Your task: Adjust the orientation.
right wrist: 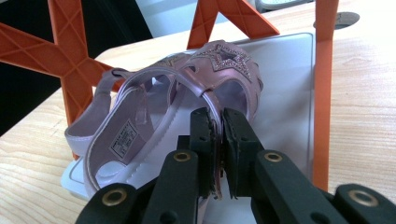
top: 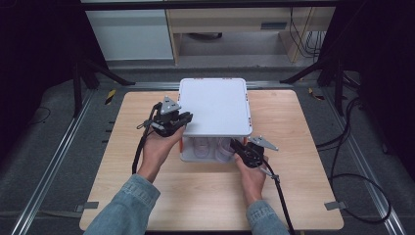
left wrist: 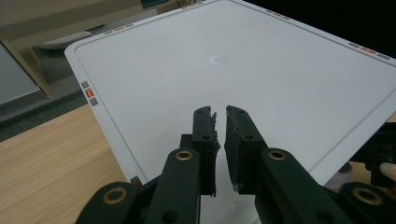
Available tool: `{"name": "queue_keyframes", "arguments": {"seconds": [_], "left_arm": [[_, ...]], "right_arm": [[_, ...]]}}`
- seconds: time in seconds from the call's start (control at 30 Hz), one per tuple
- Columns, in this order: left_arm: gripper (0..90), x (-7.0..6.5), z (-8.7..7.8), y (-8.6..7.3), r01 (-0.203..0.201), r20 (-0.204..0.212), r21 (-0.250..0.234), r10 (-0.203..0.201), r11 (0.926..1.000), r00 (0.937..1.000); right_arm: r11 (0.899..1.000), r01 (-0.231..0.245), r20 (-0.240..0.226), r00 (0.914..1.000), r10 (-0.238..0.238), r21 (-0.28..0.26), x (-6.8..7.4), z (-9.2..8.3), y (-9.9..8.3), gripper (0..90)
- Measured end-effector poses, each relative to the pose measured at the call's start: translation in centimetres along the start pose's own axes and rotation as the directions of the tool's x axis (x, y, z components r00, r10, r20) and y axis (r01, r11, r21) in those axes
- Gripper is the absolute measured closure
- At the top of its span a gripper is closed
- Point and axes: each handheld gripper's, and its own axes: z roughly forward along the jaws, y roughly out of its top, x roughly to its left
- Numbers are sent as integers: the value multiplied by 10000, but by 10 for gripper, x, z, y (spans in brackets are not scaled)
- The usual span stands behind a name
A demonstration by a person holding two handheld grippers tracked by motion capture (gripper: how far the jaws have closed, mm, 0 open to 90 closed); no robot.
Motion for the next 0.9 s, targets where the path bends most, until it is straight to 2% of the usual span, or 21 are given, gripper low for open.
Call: {"name": "queue_keyframes", "arguments": {"seconds": [0.67, 0.8, 0.9], "left_arm": [[817, -2, 7, -5, 53, 22, 245, -53, 9997, 10000], [817, -2, 8, -5, 48, 7, 338, -48, 9994, 10000], [817, -1, 9, -6, 64, -25, 408, -63, 9991, 10000]], "right_arm": [[9991, -346, -257, 9990, 353, 247, -1, 5, -3, 806], [9985, -447, -464, 9979, 461, 306, 0, 7, -4, 767], [9974, -622, -850, 9942, 652, 375, 2, 8, -3, 664]]}}
